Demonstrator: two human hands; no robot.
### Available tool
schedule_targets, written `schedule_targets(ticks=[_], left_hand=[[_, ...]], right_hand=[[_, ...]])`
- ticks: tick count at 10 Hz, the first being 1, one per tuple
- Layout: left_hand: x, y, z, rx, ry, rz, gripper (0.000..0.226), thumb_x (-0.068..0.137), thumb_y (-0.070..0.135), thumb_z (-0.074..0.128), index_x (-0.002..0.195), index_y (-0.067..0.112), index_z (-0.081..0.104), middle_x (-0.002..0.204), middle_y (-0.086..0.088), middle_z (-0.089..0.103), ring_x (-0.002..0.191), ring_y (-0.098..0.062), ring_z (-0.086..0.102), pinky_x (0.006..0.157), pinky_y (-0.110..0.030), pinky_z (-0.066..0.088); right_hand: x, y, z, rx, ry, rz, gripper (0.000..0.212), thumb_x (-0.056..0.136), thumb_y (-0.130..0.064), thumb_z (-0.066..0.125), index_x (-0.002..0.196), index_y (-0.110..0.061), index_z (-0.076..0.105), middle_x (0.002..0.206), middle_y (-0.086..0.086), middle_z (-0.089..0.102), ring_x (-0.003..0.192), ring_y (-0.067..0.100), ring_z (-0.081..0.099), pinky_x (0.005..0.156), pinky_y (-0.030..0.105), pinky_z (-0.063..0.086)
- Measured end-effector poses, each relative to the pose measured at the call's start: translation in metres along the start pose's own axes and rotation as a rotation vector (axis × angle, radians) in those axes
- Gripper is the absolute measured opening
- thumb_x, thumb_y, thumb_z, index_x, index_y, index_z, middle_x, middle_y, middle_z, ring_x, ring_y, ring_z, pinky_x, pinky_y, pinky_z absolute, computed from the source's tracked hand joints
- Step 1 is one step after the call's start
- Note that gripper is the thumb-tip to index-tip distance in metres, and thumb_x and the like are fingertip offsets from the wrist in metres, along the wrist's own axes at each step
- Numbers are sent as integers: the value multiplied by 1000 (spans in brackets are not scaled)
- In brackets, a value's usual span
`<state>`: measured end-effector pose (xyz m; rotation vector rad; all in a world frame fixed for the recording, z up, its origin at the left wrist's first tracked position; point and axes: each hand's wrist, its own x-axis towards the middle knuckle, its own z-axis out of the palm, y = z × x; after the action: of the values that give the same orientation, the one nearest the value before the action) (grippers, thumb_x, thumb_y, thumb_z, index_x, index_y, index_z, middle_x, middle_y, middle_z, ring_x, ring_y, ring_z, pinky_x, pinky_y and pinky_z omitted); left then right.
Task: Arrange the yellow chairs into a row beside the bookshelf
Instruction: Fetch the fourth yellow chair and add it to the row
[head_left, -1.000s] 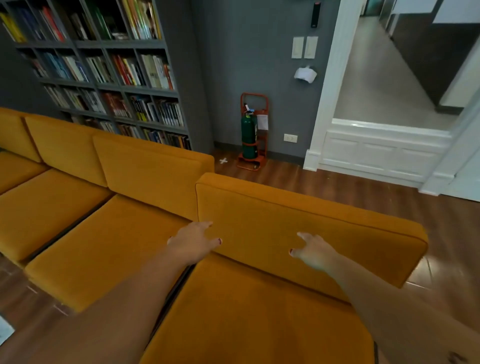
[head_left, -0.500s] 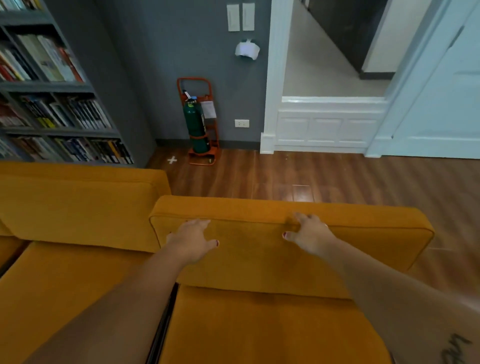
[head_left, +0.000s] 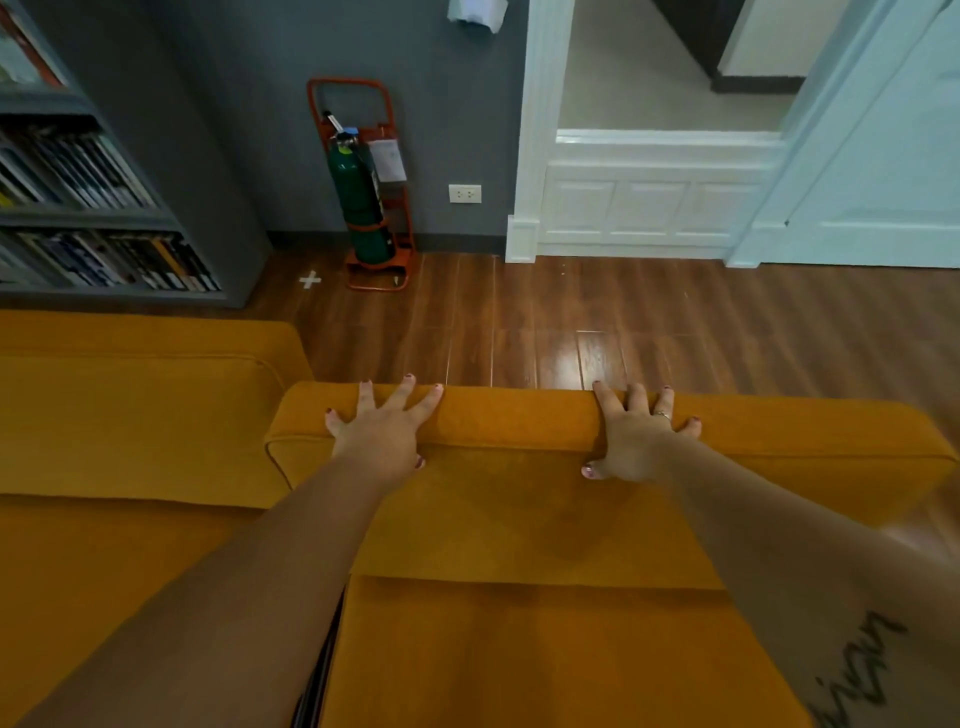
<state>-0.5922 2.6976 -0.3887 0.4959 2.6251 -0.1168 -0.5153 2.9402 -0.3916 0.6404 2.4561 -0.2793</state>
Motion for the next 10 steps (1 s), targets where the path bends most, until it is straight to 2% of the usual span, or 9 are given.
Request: schedule_targets(ticks=[10], left_hand=[[50,1,-15,109,36,36,93,91,38,60,148,45,-14,161,2,-8,147,-37,-6,109,-69,17]], right_hand=[[41,-4,-18,36,76,36,109,79,-43,74,151,-35,-7,160,7,-9,142,43,-18,107,70,-1]])
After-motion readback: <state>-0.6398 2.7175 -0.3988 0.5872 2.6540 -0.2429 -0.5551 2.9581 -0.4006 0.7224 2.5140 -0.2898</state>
